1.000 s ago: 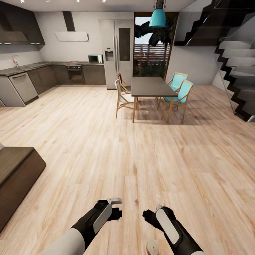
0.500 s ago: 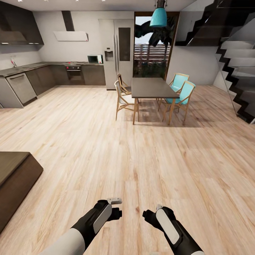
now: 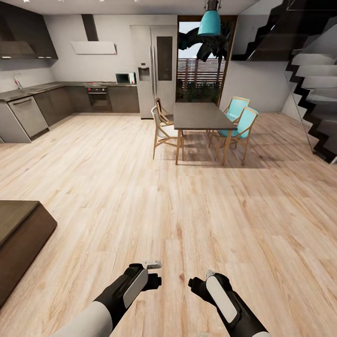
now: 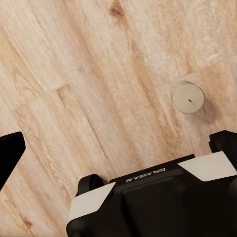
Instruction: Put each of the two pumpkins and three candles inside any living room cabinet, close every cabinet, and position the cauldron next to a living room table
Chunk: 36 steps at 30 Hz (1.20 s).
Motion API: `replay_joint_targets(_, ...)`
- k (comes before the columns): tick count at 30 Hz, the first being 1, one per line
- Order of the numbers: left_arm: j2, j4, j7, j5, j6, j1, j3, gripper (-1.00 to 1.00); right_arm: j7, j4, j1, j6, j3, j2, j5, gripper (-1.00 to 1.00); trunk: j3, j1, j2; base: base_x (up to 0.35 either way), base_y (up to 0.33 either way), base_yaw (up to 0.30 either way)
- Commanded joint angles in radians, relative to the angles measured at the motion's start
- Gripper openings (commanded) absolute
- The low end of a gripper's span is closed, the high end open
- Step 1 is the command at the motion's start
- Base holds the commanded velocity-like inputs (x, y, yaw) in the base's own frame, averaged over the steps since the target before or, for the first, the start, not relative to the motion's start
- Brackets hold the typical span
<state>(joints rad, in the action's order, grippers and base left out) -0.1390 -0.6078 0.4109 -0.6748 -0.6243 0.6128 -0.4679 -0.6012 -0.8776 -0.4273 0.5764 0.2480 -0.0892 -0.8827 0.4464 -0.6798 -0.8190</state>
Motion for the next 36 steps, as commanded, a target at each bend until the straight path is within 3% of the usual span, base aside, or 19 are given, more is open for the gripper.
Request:
replay_joint_targets(1, 0.0, -0.002, 0.01, -0.011, -0.002, 0.001, -0.004, 1.0, -0.009, -0.001, -0.001, 0.001, 0.002, 0.0, -0.009, 1.0, 0.001, 0.0, -0.001, 0.0, 0.0, 0.0)
replay_joint_targets(10, 0.0, -0.007, 0.009, -0.011, -0.002, 0.001, 0.002, 1.0, -0.009, 0.0, -0.001, 0.0, 0.002, 0.001, -0.009, 1.0, 0.001, 0.0, -0.001, 0.0, 0.0, 0.0)
replay_joint_targets(17, -0.002, -0.05, 0.011, -0.013, -0.002, 0.001, 0.006, 1.0, -0.009, 0.0, -0.001, 0.0, 0.002, 0.002, -0.009, 1.0, 0.023, -0.027, -0.05, 0.0, 0.0, 0.0)
replay_joint_targets(28, -0.001, -0.054, 0.013, -0.014, -0.002, 0.001, 0.068, 1.0, -0.007, 0.01, -0.001, 0.0, 0.003, 0.003, -0.009, 1.0, 0.058, -0.069, -0.127, 0.0, 0.0, 0.0)
replay_joint_targets(30, 0.0, -0.053, 0.023, -0.014, -0.002, 0.001, 0.072, 1.0, -0.007, 0.01, -0.001, -0.001, 0.004, 0.003, -0.009, 1.0, 0.064, -0.077, -0.141, 0.0, 0.0, 0.0)
replay_joint_targets(36, 0.002, -0.052, 0.147, -0.014, 0.0, 0.001, 0.092, 1.0, -0.009, 0.007, -0.001, 0.001, 0.004, 0.004, -0.006, 1.0, 0.083, -0.1, -0.183, 0.0, 0.0, 0.0)
